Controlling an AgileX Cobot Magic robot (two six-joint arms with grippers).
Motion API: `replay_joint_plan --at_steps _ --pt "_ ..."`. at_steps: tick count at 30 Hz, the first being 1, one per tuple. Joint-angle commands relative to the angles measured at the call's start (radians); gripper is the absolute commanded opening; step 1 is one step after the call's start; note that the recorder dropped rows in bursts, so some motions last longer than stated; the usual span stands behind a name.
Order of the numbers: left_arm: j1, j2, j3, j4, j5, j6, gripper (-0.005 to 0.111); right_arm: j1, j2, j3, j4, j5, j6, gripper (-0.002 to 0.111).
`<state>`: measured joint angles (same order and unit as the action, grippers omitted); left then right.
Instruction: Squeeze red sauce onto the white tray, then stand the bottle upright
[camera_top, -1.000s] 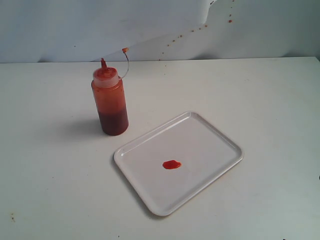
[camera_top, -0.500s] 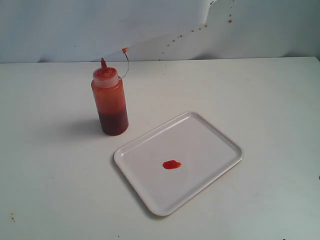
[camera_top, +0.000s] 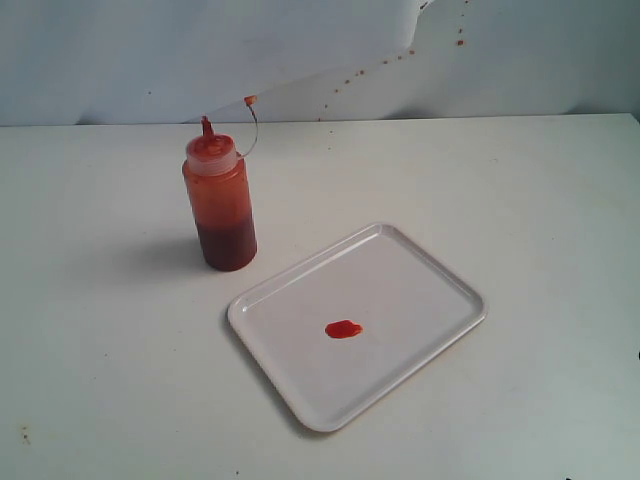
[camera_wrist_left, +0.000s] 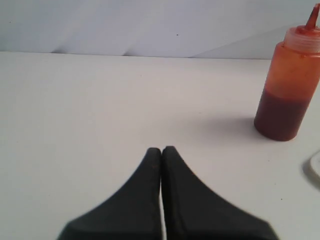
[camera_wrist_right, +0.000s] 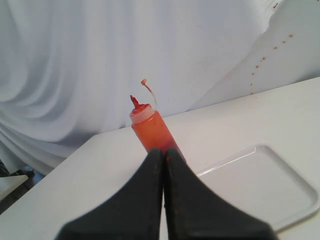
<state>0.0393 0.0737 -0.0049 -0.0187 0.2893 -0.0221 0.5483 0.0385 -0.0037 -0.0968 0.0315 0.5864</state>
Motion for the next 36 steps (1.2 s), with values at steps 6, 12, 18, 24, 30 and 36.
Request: replay_joint_plan --at_steps 6,12,18,24,30,36 --pt "-0.044 -0.004 0.005 0.005 -0.003 0.032 0.001 0.0 -0.006 0.004 0.003 0.004 -0.003 0.0" --pt "-0.049 -0.004 0.005 0.005 -0.004 0.032 0.001 0.0 -0.006 0.004 0.003 0.004 -0.003 0.0" --pt "-0.045 -0.004 0.005 0.005 -0.004 0.031 0.001 0.0 -0.006 0.004 0.003 0.004 -0.003 0.0" --pt "-0.032 -0.004 0.005 0.005 -0.004 0.031 0.001 0.0 -0.006 0.004 0.003 0.004 -0.003 0.0" --pt "-0.035 -0.004 0.005 0.005 -0.004 0.033 0.001 0.0 -0.006 0.004 0.003 0.004 -0.003 0.0" --pt "-0.035 -0.004 0.005 0.005 -0.004 0.033 0.001 0.0 -0.006 0.004 0.003 0.004 -0.003 0.0"
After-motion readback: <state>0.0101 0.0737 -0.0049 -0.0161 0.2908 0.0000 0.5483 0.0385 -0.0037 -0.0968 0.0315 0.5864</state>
